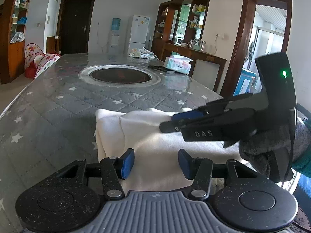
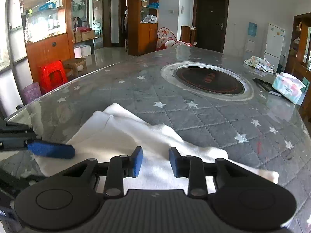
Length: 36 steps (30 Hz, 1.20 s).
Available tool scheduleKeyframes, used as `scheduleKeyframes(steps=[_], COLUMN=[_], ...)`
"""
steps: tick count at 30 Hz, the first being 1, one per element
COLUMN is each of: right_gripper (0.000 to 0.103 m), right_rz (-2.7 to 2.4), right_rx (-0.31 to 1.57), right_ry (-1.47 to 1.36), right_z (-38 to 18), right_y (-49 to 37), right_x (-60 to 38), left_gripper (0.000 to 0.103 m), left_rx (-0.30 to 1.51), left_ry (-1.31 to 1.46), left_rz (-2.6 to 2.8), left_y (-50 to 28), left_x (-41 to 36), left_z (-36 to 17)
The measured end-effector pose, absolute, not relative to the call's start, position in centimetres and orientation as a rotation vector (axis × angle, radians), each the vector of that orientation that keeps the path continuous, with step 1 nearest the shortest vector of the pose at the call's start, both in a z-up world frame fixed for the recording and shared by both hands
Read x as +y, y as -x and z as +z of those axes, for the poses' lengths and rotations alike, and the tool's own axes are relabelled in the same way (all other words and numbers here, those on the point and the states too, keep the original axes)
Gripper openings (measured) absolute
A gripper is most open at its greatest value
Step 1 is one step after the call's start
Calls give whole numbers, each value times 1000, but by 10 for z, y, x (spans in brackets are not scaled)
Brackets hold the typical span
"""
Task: Fold clothes
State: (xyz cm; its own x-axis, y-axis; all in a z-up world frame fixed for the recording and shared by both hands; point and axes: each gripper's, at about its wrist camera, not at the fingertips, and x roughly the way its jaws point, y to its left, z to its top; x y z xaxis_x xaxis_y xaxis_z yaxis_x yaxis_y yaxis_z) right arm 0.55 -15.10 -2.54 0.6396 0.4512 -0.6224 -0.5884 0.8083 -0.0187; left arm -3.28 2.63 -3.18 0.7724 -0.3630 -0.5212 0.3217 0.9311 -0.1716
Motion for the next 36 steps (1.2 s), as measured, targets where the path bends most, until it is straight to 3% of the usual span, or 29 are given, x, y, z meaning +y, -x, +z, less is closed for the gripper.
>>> scheduleKeyframes(steps=[8, 14, 18, 23, 28, 36], right_gripper=[34, 45, 58, 87, 103, 103], right_rz=[606, 625, 636, 646, 628, 568], right_rx=[646, 635, 617, 597, 543, 415], right_ry=[236, 253, 255, 291, 379, 569], right_z=[-26, -24, -16, -10, -11, -17], right_y=[-18, -19, -13, 4, 26, 69], right_x=[-136, -134, -142, -157, -164, -166], left_gripper=[55, 59, 63, 74, 80, 92], left_rx=[576, 573, 567, 559, 554, 552], left_ry=[72, 78, 85, 91, 98, 108], left_rz=[-385, -387, -386, -380, -342, -285], left_y=[34, 33, 35, 37, 39, 36], left_x=[28, 31, 33, 34, 42, 42], left_z=[-33, -33, -31, -29, -28, -28])
